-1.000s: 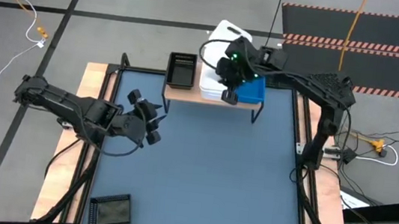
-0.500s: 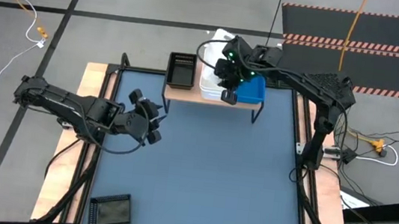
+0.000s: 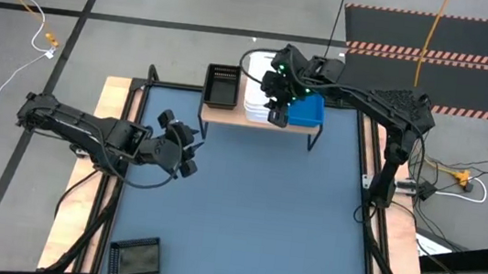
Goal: Stack baskets on shelf by color
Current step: Stack the right black bin on top of the other black bins on the shelf
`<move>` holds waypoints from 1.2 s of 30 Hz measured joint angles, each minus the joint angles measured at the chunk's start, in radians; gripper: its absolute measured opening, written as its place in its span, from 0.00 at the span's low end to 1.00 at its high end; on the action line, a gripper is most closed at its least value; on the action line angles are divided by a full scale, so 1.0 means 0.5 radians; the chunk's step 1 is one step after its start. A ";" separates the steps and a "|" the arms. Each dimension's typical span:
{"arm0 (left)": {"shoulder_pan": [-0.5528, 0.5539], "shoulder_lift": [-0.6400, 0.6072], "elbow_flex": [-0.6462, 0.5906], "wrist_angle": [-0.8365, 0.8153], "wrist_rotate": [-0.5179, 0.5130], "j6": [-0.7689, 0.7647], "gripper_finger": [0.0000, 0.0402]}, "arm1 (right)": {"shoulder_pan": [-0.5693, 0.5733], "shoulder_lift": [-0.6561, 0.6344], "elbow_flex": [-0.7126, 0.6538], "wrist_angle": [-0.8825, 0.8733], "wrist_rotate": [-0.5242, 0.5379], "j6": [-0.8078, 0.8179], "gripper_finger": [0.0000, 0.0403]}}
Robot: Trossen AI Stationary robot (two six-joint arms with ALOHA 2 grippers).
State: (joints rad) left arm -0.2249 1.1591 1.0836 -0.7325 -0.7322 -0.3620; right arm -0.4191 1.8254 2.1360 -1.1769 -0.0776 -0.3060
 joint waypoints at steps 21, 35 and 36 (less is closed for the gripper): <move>-0.917 0.223 -0.040 -0.725 1.271 -1.134 0.42 | 0.890 -0.759 -1.561 1.924 -0.182 0.328 0.33; -1.309 0.712 -0.041 -0.525 1.523 -1.260 0.42 | 1.235 0.396 -1.411 2.884 -0.425 0.165 0.33; -1.310 0.722 -0.042 -0.544 1.523 -1.246 0.42 | 1.248 0.509 -1.291 2.856 -0.421 0.112 0.33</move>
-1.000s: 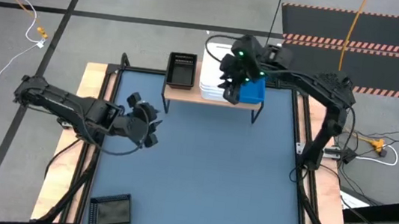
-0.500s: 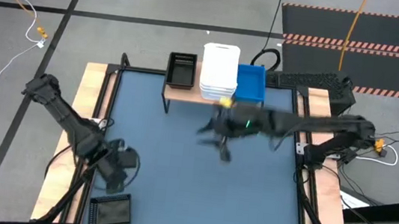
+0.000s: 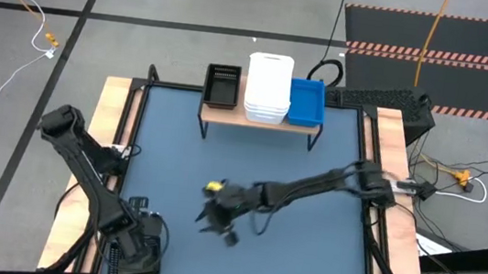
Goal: Stack baskets on shelf by color
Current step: Stack the right black bin on top of the other black bins on the shelf
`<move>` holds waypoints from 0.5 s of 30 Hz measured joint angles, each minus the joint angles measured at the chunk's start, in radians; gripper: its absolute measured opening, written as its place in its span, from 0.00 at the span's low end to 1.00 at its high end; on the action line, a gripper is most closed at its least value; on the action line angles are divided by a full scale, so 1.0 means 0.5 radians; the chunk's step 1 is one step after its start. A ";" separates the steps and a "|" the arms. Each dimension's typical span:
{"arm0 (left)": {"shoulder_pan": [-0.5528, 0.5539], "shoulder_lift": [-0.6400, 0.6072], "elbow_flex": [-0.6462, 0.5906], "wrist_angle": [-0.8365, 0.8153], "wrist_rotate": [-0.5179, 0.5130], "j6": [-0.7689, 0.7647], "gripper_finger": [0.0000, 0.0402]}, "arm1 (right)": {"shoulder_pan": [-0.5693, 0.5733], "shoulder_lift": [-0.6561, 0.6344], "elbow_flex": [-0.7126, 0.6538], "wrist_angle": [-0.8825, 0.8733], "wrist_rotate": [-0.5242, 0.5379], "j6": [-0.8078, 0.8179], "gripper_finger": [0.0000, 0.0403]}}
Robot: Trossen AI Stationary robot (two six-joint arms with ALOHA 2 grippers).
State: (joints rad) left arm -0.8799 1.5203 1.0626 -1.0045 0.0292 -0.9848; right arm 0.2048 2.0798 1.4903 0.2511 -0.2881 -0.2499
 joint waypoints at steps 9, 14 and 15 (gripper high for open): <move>-0.004 0.010 0.000 0.028 0.003 -0.025 0.42 | 0.030 0.714 0.991 -0.247 -0.058 -0.588 0.33; -0.035 0.012 -0.051 0.050 0.012 -0.067 0.42 | 0.073 0.886 1.122 -0.123 0.007 -0.945 0.33; -0.039 0.012 -0.090 0.052 0.022 -0.071 0.42 | 0.089 0.919 1.127 -0.022 0.084 -1.041 0.33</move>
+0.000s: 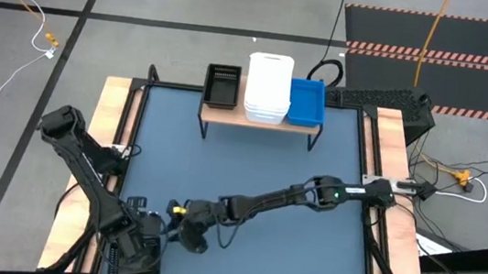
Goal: Stack baskets on shelf by color
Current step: Stack the right black bin on top of the other black bins on the shelf
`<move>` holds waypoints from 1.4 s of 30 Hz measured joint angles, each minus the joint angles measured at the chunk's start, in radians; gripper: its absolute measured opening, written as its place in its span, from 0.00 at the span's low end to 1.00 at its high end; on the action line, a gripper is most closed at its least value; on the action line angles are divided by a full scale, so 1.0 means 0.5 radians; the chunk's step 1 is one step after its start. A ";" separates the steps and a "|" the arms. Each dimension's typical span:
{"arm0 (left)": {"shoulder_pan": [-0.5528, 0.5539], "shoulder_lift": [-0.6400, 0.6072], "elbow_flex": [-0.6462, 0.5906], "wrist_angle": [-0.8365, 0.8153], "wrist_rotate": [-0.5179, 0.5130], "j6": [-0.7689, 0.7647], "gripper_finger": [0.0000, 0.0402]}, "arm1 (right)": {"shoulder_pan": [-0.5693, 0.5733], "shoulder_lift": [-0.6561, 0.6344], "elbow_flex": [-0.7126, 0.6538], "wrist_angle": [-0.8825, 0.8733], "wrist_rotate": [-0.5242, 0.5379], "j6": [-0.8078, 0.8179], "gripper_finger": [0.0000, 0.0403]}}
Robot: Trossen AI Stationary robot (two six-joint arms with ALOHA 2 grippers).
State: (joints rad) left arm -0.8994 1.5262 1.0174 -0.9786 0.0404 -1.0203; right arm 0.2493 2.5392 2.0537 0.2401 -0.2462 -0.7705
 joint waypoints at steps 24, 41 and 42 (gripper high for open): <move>0.265 0.001 -0.295 0.223 -0.003 0.001 0.42 | 0.106 0.092 -0.005 0.065 0.018 -0.165 0.33; 0.161 -0.005 -0.291 0.208 0.524 -0.352 0.42 | 0.122 0.092 -0.005 0.239 -0.148 -0.283 0.33; 0.144 -0.005 -0.291 0.213 0.576 -0.399 0.42 | 0.122 0.092 -0.005 0.260 -0.150 -0.282 0.33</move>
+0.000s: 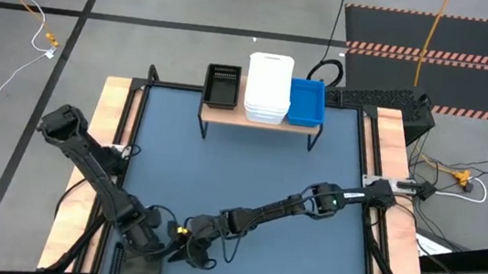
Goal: Stack baskets on shelf by color
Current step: Stack the right black bin on top of the other black bins on the shelf
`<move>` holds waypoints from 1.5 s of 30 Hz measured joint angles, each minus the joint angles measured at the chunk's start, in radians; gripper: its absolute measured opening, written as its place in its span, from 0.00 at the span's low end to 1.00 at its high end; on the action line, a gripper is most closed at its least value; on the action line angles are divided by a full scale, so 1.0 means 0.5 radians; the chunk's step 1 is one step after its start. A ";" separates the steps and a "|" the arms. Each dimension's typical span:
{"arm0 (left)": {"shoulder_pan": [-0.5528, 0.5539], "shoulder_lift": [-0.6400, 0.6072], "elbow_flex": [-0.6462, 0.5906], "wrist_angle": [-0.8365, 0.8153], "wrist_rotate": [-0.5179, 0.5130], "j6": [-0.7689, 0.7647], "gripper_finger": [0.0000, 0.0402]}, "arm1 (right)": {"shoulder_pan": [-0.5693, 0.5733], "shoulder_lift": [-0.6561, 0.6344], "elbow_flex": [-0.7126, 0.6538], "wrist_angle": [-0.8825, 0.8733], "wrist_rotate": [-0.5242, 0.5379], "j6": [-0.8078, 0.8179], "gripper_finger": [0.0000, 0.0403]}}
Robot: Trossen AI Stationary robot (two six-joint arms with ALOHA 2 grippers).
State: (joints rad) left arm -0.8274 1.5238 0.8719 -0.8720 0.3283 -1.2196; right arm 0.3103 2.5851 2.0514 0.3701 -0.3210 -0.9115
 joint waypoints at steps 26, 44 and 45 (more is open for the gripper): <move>0.141 -0.001 -0.003 0.226 -0.783 0.178 0.42 | 0.041 -0.069 0.005 -0.611 0.049 0.196 0.33; 0.349 -0.200 0.006 0.006 -1.211 0.419 0.42 | 0.070 -0.318 -0.025 -1.095 0.438 -0.018 0.33; 0.338 -0.232 0.006 -0.035 -1.204 0.369 0.42 | 0.064 -0.318 -0.059 -1.060 0.365 -0.018 0.33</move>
State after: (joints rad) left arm -0.6584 1.4076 0.8749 -0.8893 -0.2738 -1.0353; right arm 0.3424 2.4260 2.0220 -0.1600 -0.1387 -0.9206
